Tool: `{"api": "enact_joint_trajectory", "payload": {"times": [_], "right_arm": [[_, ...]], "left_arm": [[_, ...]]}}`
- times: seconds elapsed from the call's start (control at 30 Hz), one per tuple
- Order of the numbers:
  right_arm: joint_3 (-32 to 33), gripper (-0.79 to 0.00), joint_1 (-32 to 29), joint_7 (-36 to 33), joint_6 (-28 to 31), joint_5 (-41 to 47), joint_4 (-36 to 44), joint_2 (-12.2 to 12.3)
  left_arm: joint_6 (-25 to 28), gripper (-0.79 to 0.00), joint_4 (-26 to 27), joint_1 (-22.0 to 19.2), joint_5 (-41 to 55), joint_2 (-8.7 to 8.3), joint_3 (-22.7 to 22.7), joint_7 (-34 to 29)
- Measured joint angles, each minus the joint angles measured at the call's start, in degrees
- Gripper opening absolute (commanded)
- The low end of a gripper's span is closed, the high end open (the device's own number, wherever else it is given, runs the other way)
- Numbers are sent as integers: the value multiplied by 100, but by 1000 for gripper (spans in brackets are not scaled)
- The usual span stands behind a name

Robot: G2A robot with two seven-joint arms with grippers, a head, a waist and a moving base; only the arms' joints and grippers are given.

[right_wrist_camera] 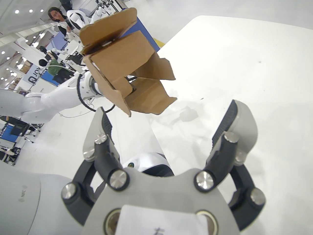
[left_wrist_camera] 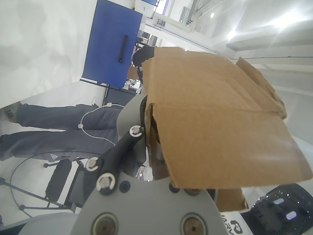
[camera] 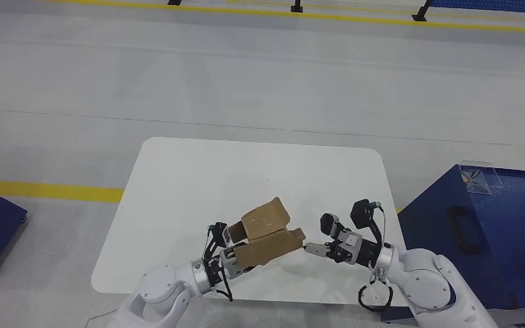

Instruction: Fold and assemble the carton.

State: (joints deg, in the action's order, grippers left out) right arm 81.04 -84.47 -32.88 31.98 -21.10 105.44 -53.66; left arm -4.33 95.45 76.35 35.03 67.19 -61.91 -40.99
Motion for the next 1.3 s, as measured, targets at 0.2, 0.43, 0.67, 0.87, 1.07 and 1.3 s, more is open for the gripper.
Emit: {"api": "enact_joint_trajectory", "payload": {"times": [0.2,0.43,0.67,0.87,1.07,1.3], "right_arm": [[-326,0,271,248,-297,-330,-192,-67],[-607,0,409,308,-377,-493,-177,-117],[-800,0,508,293,-236,-408,-180,-153],[-818,0,517,427,-160,-502,-196,-167],[-593,0,521,715,-257,-624,-285,-163],[-532,0,480,1661,-1052,-2036,-226,-211]], "left_arm": [[-20,-785,0,13,-57,-5,19,-121],[-51,-785,-11,15,-43,-9,16,-233],[-64,-785,-37,-12,-4,-14,13,-410],[-31,-785,-45,-26,10,-18,-1,-500],[-86,-785,-78,-65,-9,-14,11,-465],[-75,-785,-30,-72,-103,-15,26,-429]]}}
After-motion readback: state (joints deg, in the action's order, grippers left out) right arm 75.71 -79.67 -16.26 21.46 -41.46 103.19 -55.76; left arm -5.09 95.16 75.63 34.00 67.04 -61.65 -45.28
